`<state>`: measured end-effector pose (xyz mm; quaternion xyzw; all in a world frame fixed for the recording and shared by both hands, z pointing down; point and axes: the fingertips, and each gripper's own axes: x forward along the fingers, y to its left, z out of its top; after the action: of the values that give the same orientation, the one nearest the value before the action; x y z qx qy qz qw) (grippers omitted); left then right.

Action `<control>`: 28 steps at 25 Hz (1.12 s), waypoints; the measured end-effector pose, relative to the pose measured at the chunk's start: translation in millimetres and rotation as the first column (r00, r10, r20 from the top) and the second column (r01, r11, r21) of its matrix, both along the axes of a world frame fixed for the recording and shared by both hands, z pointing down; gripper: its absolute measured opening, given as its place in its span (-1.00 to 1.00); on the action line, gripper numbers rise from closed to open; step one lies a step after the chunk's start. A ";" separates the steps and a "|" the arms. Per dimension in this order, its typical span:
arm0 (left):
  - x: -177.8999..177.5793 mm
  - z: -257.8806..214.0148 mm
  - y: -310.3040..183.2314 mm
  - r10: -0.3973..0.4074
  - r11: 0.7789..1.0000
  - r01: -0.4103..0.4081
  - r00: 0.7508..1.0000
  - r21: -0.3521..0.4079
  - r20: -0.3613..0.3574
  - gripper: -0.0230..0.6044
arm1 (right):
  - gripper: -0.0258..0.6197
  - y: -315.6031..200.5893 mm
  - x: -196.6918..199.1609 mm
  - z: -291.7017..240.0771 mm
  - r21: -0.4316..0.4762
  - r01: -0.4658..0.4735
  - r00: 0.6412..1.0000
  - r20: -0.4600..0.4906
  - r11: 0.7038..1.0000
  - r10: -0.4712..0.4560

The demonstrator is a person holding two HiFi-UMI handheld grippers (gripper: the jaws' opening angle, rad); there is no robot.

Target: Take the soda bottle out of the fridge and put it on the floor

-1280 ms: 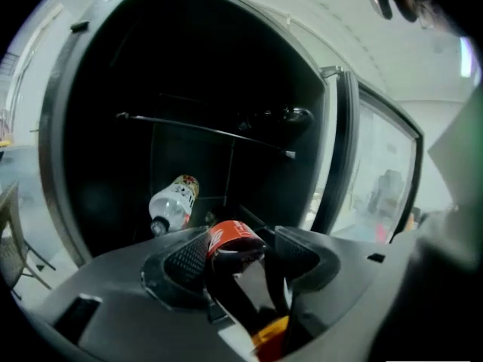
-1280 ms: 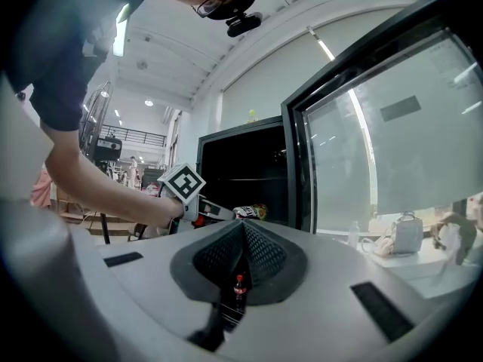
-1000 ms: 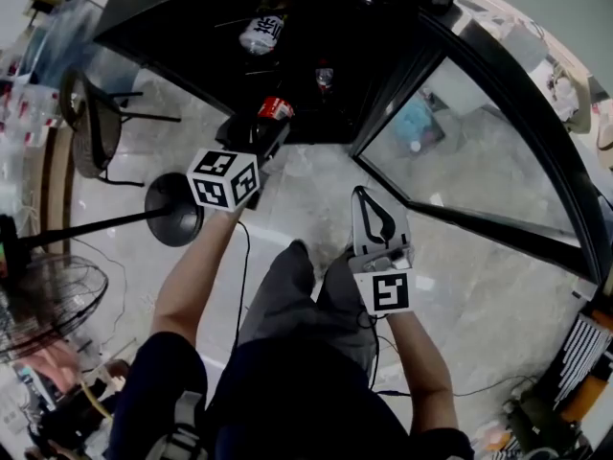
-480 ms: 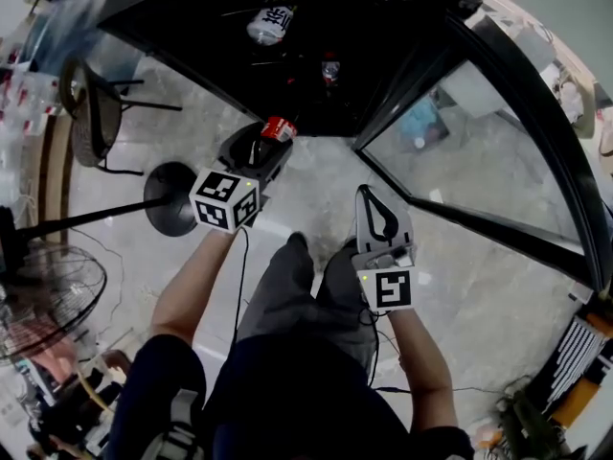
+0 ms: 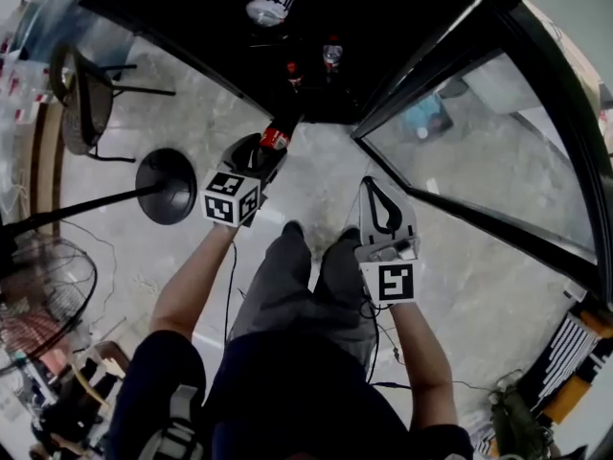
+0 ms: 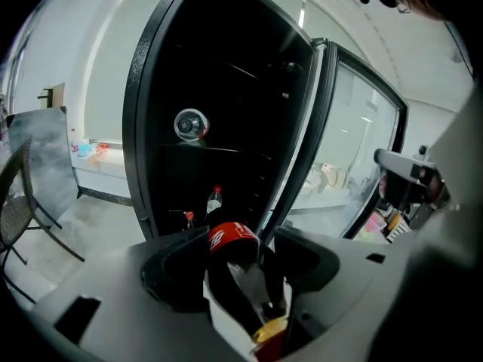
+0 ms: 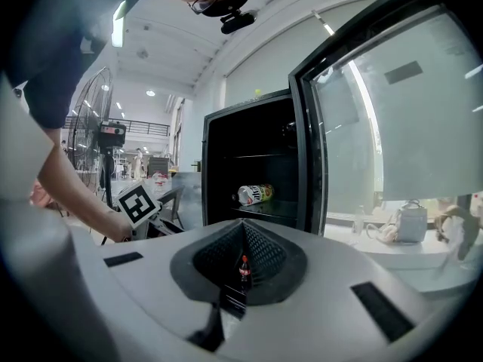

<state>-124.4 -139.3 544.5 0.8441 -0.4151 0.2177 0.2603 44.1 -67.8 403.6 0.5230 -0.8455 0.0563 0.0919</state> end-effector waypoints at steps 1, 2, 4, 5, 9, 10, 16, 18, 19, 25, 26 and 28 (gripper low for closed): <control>-2.0 7.4 0.8 0.000 1.000 0.000 1.000 -0.005 0.007 -0.02 | -0.87 -0.4 -0.9 3.2 -0.004 0.002 1.000 -0.003 1.000 -0.002; -4.0 14.9 1.6 0.001 1.000 -0.001 1.000 -0.010 0.014 -0.02 | -0.87 -0.7 -2.0 6.4 -0.007 0.004 1.000 -0.004 1.000 -0.004; -7.3 29.0 2.3 0.004 1.000 -0.003 1.000 -0.019 0.026 -0.03 | -0.87 -2.1 -4.6 13.1 -0.011 0.009 1.000 -0.003 1.000 -0.009; -8.5 35.5 2.2 0.006 1.000 -0.005 0.999 -0.023 0.032 -0.02 | -0.87 -3.0 -5.7 17.0 -0.016 0.012 1.000 -0.003 1.000 -0.012; -13.1 65.7 1.7 0.006 0.999 -0.004 0.999 -0.049 0.048 -0.03 | -0.87 -4.7 -9.9 31.8 -0.027 0.027 0.999 -0.018 0.999 -0.027; -14.3 73.2 1.8 0.006 0.998 -0.003 0.999 -0.056 0.051 -0.03 | -0.87 -4.8 -11.0 35.2 -0.025 0.033 0.999 -0.025 0.999 -0.033; -17.0 120.8 2.1 0.006 0.997 -0.002 0.998 -0.072 0.058 -0.03 | -0.87 -5.4 -10.2 61.9 0.002 0.050 0.998 -0.028 0.999 -0.050; -18.2 138.4 2.4 0.010 0.997 -0.006 0.998 -0.075 0.061 -0.03 | -0.87 -5.3 -8.5 75.8 0.006 0.061 0.998 -0.036 0.998 -0.060; -18.5 148.2 2.5 0.012 0.997 -0.007 0.998 -0.077 0.063 -0.03 | -0.87 -5.7 -7.6 82.9 0.015 0.067 0.997 -0.041 0.998 -0.067; -23.0 212.0 8.8 0.039 0.994 -0.030 0.996 -0.101 0.082 -0.03 | -0.87 -10.3 -7.5 128.0 0.036 0.081 0.995 -0.063 0.996 -0.079; -24.1 222.6 10.4 0.042 0.994 -0.033 0.995 -0.107 0.086 -0.03 | -0.87 -10.9 -7.7 134.8 0.037 0.084 0.994 -0.067 0.996 -0.081; -26.6 242.8 11.9 0.040 0.992 -0.029 0.995 -0.121 0.088 -0.03 | -0.87 -12.3 -8.0 147.3 0.043 0.092 0.993 -0.080 0.995 -0.088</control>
<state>-151.1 -127.4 787.3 0.8234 -0.3981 0.2843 0.2876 36.1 -80.1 550.9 0.4881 -0.8651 0.0122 0.1150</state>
